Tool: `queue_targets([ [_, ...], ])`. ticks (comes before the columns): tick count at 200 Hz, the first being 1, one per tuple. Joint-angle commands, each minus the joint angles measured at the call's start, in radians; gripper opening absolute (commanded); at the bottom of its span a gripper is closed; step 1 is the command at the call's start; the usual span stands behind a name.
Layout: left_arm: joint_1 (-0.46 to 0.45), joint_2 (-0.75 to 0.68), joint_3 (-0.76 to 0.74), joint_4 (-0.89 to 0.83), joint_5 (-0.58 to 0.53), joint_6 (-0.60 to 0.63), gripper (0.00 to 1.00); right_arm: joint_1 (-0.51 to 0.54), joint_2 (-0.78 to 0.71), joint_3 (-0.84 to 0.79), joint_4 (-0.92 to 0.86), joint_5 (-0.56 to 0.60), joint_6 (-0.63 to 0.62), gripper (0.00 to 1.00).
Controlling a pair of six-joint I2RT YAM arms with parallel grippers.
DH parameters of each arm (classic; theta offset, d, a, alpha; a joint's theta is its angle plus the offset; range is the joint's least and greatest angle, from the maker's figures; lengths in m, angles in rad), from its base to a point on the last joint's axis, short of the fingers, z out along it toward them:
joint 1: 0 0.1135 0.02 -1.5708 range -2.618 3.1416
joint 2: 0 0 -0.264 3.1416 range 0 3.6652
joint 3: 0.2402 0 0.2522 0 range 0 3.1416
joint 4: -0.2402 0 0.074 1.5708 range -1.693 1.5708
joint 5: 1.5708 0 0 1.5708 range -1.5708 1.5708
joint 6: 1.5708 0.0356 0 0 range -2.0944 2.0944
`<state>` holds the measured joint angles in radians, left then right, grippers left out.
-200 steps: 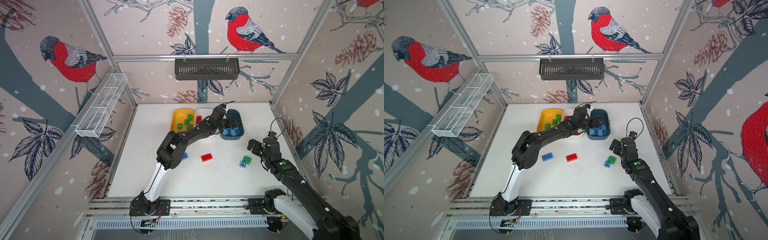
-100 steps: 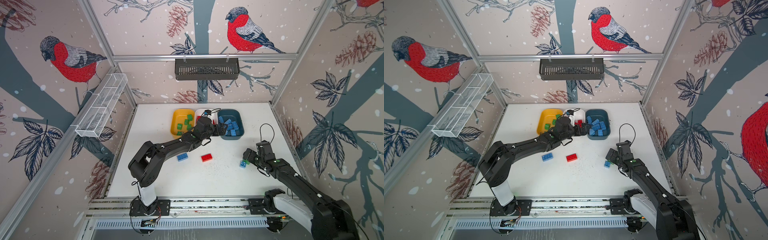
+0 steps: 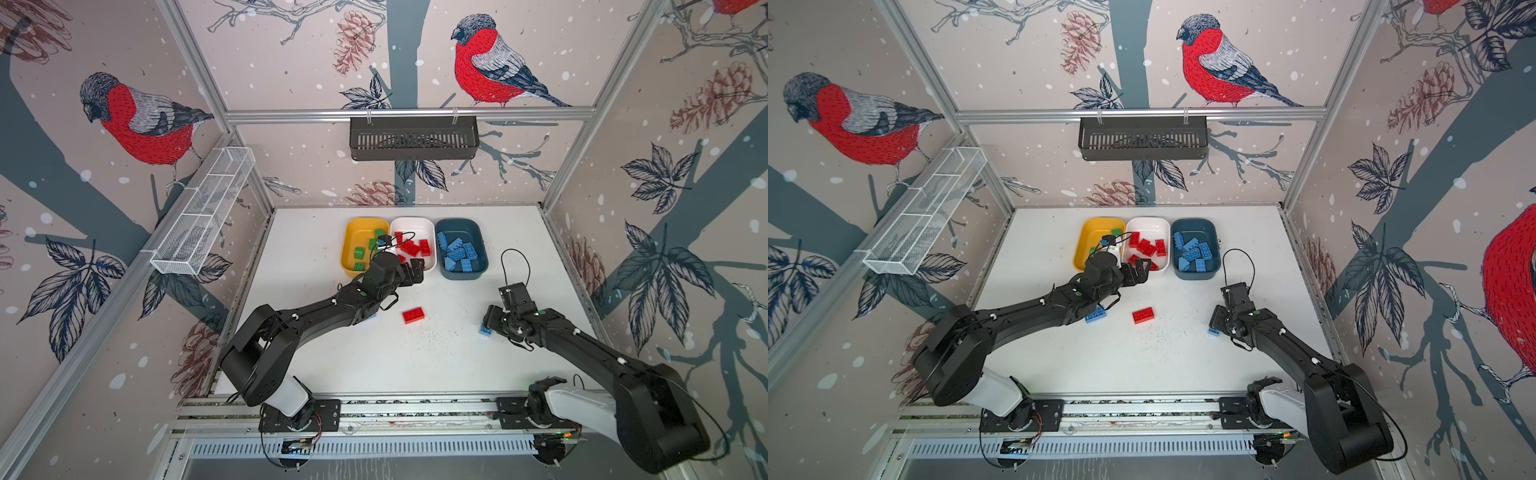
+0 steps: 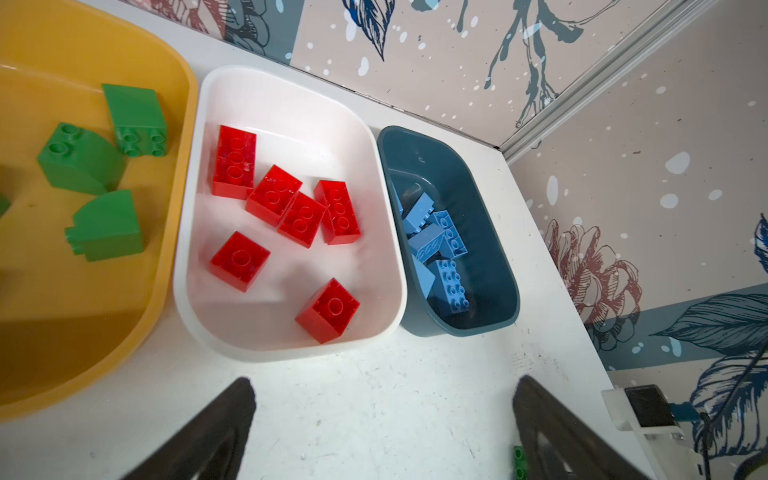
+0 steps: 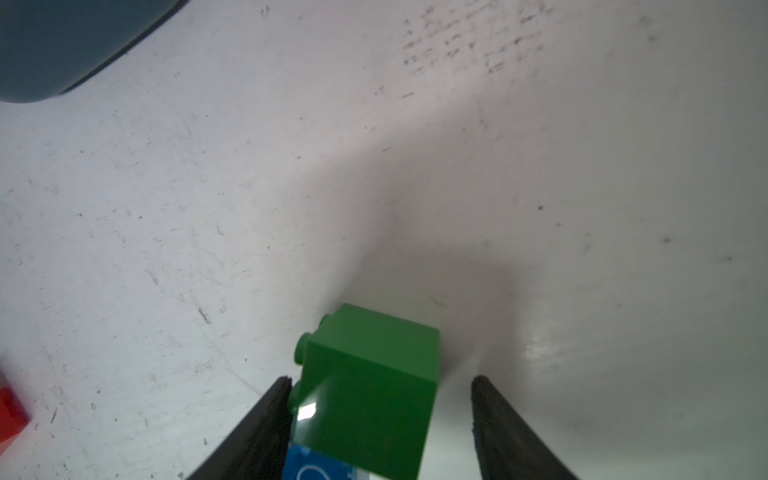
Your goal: Sort the legos into containers by color
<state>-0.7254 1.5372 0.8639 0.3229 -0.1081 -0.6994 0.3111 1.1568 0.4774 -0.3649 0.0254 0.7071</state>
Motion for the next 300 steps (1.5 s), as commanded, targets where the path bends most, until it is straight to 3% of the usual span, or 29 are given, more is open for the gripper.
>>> queue_targets([
  [1, 0.004, -0.011, -0.013, 0.005, -0.036, -0.009, 0.97, 0.013, 0.033, 0.030, -0.012, 0.054, -0.012, 0.68],
  [41, 0.006, -0.011, -0.011, -0.009, -0.042, -0.003, 0.97, 0.032, 0.089, 0.071, -0.009, 0.092, -0.008, 0.67],
  [102, 0.006, -0.053, -0.040, -0.011, -0.086, 0.000, 0.97, 0.075, 0.140, 0.086, -0.013, 0.151, -0.015, 0.50],
  [146, 0.007, -0.147, -0.119, -0.024, -0.196, 0.001, 0.97, 0.120, 0.125, 0.110, 0.003, 0.175, -0.025, 0.37],
  [175, 0.011, -0.238, -0.183, -0.062, -0.298, -0.011, 0.97, 0.163, 0.116, 0.170, 0.034, 0.190, -0.042, 0.35],
  [218, 0.031, -0.359, -0.256, -0.140, -0.395, -0.037, 0.97, 0.282, 0.146, 0.257, 0.253, 0.092, -0.095, 0.33],
  [250, 0.058, -0.426, -0.282, -0.221, -0.419, -0.081, 0.97, 0.372, 0.258, 0.350, 0.417, 0.023, -0.154, 0.33],
  [300, 0.109, -0.529, -0.338, -0.328, -0.432, -0.125, 0.97, 0.473, 0.565, 0.667, 0.440, -0.011, -0.235, 0.33],
])
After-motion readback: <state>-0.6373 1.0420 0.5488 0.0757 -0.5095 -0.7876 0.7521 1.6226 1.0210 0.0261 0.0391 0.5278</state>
